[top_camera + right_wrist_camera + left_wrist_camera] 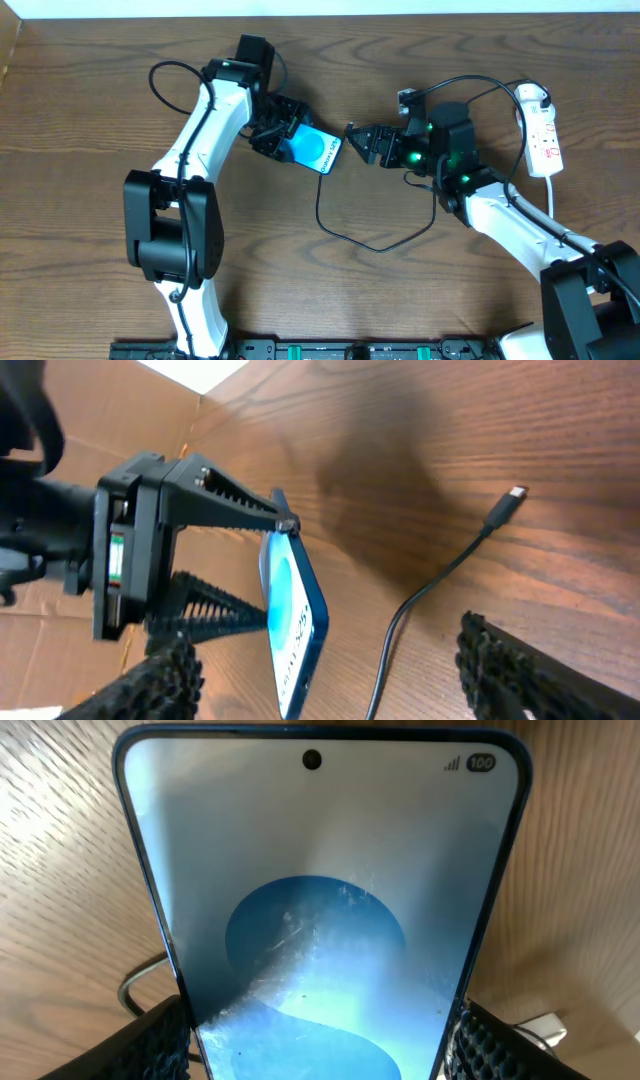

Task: Plug charger to phone and switch on socket
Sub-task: 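Move the right gripper toward the phone held by the left gripper, then grasp the phone's right end with the right gripper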

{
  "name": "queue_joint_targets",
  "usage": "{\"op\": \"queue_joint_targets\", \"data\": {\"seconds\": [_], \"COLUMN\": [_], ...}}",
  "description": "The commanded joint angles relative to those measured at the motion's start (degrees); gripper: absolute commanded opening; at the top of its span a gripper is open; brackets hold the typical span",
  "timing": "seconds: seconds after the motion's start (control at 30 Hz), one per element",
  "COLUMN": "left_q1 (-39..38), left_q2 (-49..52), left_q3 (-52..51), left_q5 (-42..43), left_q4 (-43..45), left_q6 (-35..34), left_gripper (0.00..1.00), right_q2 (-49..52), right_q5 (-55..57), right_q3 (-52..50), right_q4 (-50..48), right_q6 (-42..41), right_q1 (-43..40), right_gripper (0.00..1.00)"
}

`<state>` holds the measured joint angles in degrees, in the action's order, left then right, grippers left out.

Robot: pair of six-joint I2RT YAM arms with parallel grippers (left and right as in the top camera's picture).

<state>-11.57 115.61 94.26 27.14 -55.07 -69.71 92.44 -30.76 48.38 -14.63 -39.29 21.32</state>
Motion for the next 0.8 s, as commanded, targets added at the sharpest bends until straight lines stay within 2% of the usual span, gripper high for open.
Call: {"op": "queue_joint_targets", "data": {"seconds": [0.0,0.27,0.77], "left_q1": [-1.14,-1.9,-1.9], "left_q2": [-0.96,-0.96,-0.96], "left_q3": [0.26,0.26,0.26], "left_q5": [1.42,3.1,8.46], "left_q4": [0.15,1.07,1.44], "left_q6": [-2.86,-5.22,-5.16], "left_gripper": [0.66,0.66,0.66], "right_q2": [1.57,4.61,9.51], "right_q5": [2.36,2.38,3.67], "right_q3": [1.03,1.03,1.03], "right_q4": [0.26,-1.09,-9.68], "right_q6": [-4.07,-4.42,-6.56], "right_q1": [1.14,3.43,7.61], "right_gripper": [0.78,0.66,0.54]}}
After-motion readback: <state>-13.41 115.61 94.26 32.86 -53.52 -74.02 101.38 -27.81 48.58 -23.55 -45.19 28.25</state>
